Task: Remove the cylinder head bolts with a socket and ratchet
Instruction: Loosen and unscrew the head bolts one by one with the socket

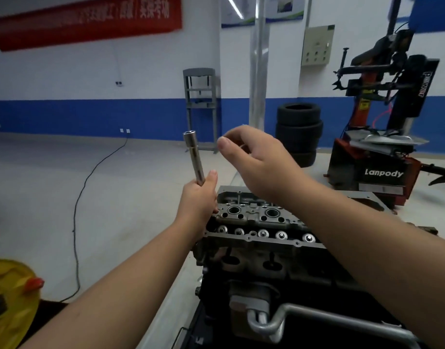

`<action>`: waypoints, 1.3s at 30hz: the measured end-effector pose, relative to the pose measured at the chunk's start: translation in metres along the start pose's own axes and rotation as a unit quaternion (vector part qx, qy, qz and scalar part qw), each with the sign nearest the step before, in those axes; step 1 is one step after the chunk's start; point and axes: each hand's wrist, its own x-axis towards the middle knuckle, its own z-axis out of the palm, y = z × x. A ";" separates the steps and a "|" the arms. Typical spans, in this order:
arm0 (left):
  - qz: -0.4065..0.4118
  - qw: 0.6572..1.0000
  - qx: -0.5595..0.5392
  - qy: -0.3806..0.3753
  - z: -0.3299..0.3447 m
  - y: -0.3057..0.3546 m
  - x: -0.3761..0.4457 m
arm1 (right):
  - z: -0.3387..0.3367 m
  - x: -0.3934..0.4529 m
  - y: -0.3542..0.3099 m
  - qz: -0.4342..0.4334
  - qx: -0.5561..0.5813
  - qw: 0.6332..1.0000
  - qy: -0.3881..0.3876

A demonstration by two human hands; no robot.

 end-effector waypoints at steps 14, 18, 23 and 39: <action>0.070 0.987 0.141 -0.042 0.000 -0.001 -0.006 | 0.069 0.068 -0.025 0.155 0.180 0.965 0.109; 0.103 0.976 0.190 -0.028 -0.002 0.000 -0.008 | 0.092 0.067 -0.014 0.114 0.227 0.962 0.101; 0.000 0.997 -0.009 -0.076 -0.008 0.002 -0.020 | 0.088 0.075 0.001 0.153 0.430 0.889 -0.025; 0.011 1.000 -0.004 0.011 -0.007 -0.007 -0.020 | 0.085 0.047 0.066 0.112 0.502 0.839 -0.174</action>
